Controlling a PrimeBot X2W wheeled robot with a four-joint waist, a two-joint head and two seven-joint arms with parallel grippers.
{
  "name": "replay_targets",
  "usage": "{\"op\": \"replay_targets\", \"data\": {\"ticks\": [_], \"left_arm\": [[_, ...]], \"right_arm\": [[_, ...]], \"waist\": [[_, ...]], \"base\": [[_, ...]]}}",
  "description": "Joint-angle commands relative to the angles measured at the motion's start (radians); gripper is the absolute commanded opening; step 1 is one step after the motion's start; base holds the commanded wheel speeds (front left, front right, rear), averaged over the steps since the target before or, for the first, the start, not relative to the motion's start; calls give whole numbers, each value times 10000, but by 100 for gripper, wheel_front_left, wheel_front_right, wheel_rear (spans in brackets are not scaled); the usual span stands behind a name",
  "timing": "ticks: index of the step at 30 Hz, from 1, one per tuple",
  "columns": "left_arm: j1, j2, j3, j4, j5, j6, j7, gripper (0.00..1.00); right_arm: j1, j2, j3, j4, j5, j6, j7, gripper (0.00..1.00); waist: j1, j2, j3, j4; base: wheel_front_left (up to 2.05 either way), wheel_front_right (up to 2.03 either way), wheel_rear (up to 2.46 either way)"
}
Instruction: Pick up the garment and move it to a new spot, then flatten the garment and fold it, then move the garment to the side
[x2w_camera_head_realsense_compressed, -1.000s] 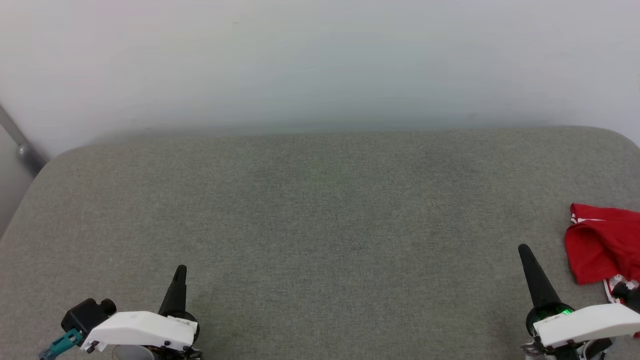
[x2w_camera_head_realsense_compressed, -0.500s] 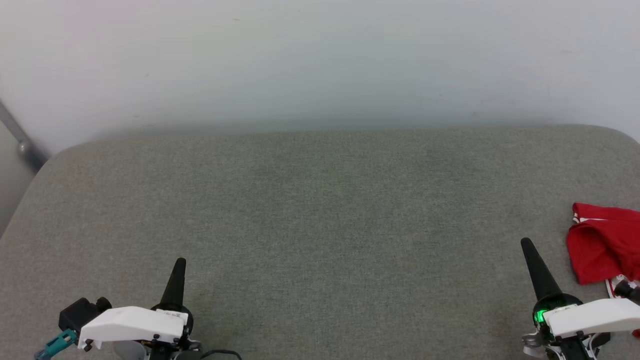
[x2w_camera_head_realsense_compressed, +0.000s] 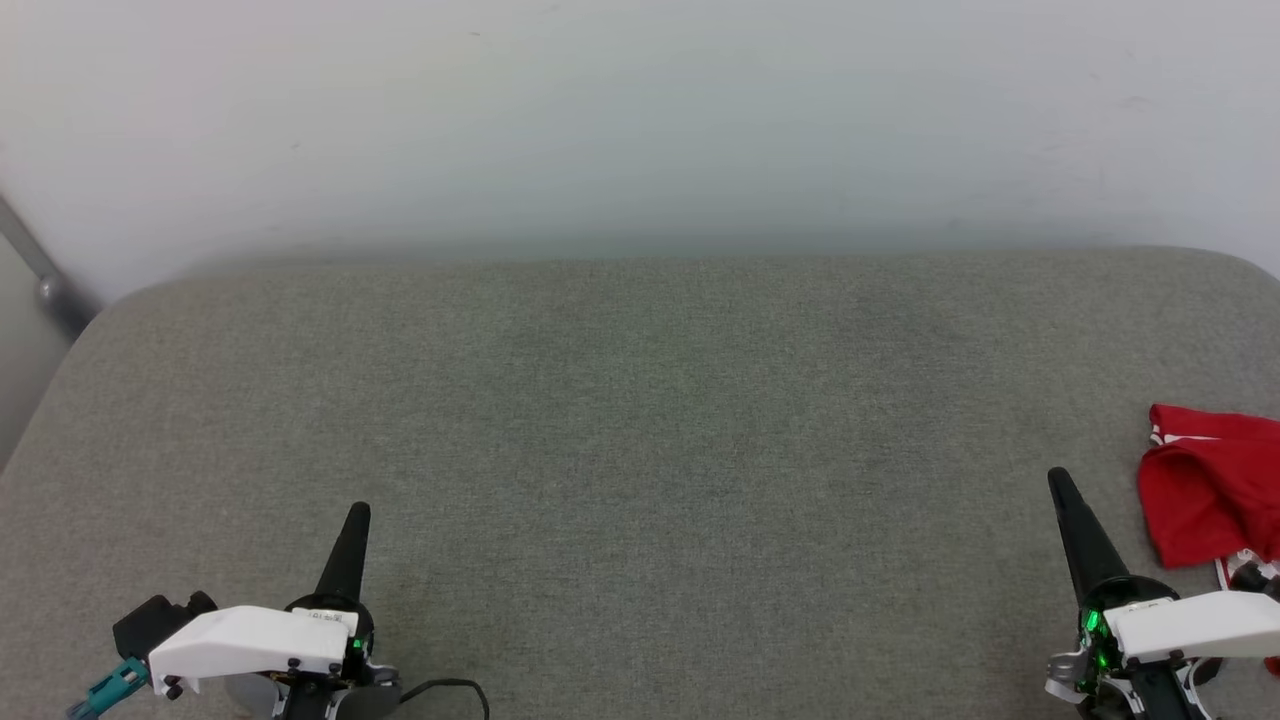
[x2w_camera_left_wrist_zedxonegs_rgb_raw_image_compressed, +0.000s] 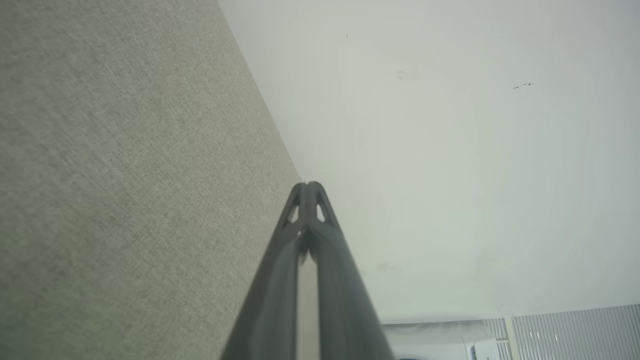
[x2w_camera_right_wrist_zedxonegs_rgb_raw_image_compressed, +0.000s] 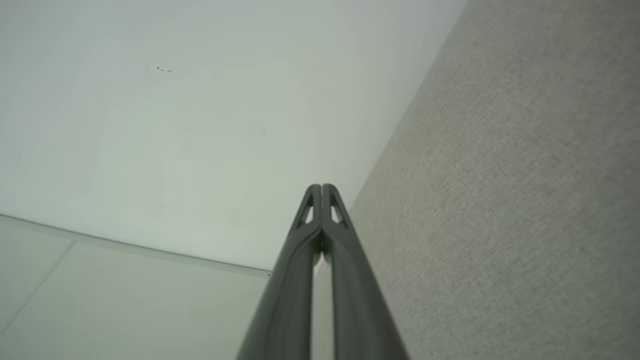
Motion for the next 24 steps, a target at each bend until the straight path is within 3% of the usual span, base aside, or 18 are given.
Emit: {"op": "replay_targets", "data": {"ticks": [1, 24], "left_arm": [[-206, -18, 90, -24, -202, -86, 78, 0], [-398, -284, 561, 104, -1740, -463, 541, 0]], "right_arm": [[-235, -37, -29, 13, 245, 1, 56, 0], [-570, 6, -167, 498, 2067, -1, 144, 0]], "waist": [[-1, 0, 7, 4], [-1, 0, 109, 61]], "base": [[0, 0, 0], [0, 0, 0]]}}
